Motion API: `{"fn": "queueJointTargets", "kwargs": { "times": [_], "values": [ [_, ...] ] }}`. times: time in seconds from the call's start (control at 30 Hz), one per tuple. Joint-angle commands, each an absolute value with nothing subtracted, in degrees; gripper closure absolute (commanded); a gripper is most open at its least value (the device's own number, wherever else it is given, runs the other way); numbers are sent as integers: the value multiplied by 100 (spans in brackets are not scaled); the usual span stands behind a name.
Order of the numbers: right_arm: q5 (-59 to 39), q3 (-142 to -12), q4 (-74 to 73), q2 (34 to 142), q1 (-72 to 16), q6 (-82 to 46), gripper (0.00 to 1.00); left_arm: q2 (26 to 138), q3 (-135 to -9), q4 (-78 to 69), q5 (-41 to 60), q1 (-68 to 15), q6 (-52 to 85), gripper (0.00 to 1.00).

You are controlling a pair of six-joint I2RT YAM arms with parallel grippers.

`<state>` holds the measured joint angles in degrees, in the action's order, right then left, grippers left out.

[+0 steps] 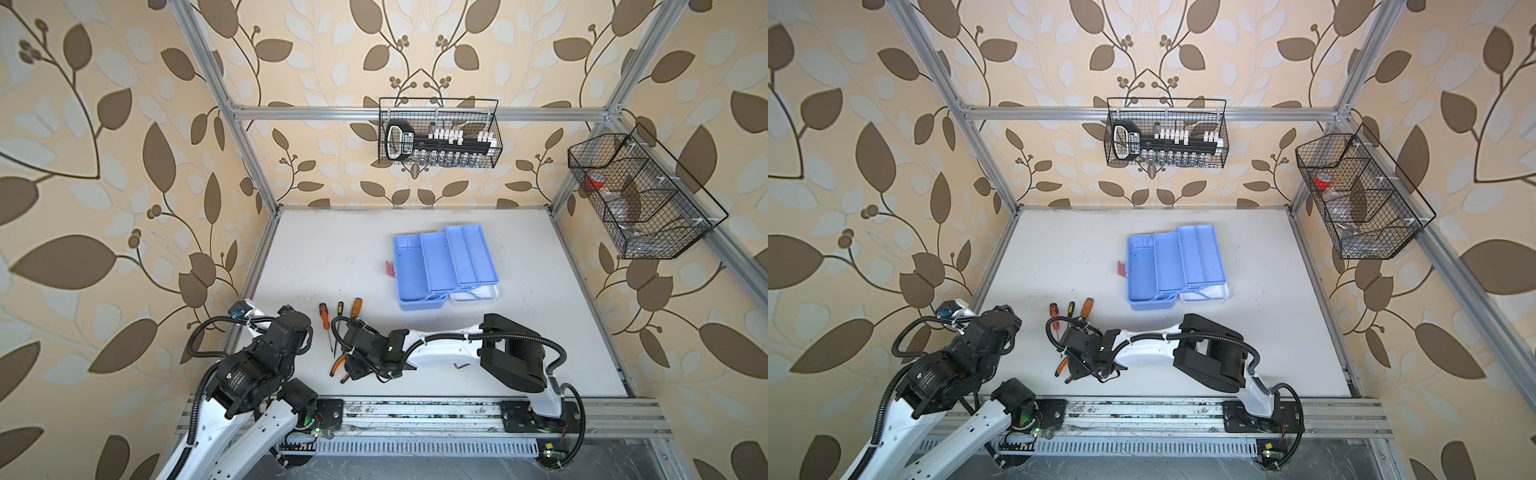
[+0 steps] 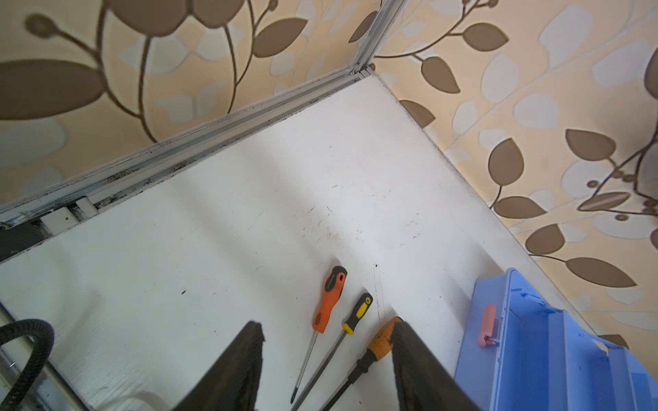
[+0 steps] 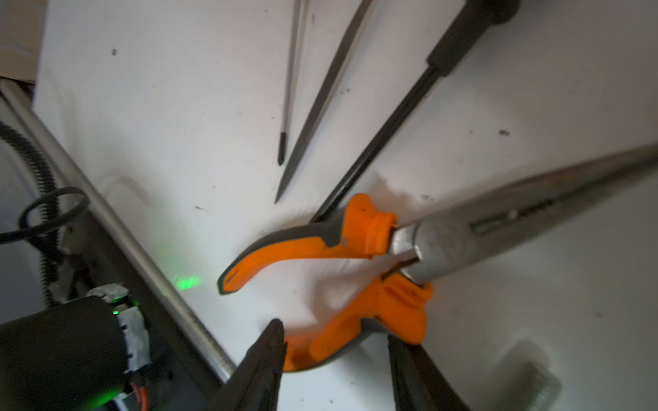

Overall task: Pack the tool kit
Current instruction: 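Lower the right gripper onto the orange pliers and grasp them, then carry the pliers with the right gripper into the open blue box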

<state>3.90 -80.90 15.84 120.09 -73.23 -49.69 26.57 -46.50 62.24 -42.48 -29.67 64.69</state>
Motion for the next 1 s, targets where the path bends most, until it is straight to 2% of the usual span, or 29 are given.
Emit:
{"fn": "queueJointTargets", "kwargs": {
  "times": [0.0,0.23,0.57,0.73,0.97],
  "values": [
    [1244,-8422,2685,12319,-7211,-4843,59,2621,-4590,6146,-4456,-2984,6377,39],
    [1721,-8672,3202,12445,-6994,-4547,75,2624,-4505,6034,-4399,-2984,6340,38],
    [1459,-8569,2980,12274,-6783,-4274,94,2790,-4417,5986,-4330,-2982,6344,36],
    [1248,-8473,2766,11806,-6558,-4049,100,2835,-4227,5887,-4246,-2987,6363,36],
    [1269,-8688,3106,10771,-5735,-3375,100,3241,-3846,5290,-3802,-2988,6135,36]
  ]
}}
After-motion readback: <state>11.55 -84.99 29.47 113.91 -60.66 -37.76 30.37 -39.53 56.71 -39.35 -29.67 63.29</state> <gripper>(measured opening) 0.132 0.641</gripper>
